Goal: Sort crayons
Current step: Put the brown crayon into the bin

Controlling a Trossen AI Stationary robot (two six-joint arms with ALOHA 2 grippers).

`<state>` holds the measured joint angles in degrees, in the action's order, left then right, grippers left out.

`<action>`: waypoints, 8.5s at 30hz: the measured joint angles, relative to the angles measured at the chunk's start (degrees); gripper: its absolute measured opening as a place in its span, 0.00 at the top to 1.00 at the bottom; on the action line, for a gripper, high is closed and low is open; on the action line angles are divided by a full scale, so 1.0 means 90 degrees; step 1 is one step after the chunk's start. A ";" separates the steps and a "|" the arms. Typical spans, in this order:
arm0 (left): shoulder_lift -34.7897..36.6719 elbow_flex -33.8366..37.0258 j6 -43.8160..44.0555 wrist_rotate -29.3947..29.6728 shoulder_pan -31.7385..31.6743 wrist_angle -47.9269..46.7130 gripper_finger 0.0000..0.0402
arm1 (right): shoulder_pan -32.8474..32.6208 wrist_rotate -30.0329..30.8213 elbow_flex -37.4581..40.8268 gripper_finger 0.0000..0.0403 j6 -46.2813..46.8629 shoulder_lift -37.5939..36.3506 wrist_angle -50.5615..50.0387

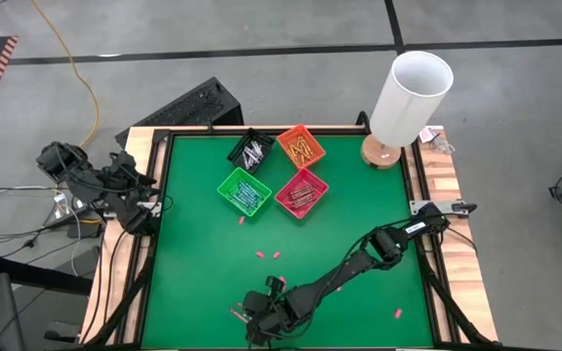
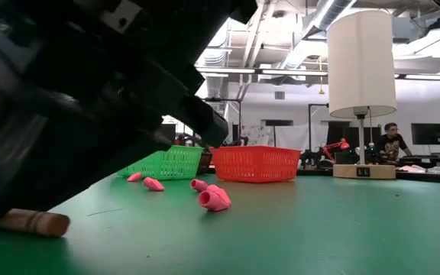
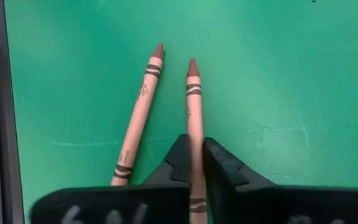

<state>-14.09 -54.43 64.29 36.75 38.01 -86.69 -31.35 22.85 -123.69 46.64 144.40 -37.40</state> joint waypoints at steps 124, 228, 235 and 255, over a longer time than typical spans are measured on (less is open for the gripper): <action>0.0000 -0.0002 -0.0400 0.0792 0.0000 -0.0001 0.47 | 0.3132 -0.2915 0.0443 0.78 -0.3499 -0.3244 -0.2611; -0.0002 -0.0002 0.0003 0.0510 0.0000 0.0023 0.47 | 0.0815 0.0318 0.0470 1.00 -0.1175 -0.2149 -0.2095; -0.0002 -0.0002 0.0003 0.0512 0.0001 0.0026 0.47 | 0.1599 0.0521 0.0455 1.00 -0.1927 -0.3089 -0.3250; -0.0002 -0.0002 -0.0010 0.0515 0.0000 0.0023 0.47 | 0.3519 0.0498 0.0450 1.00 -0.7531 -0.3818 -0.5294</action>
<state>-14.11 -54.46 64.19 41.39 38.01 -86.48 0.32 27.33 -119.63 -21.14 110.04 -85.05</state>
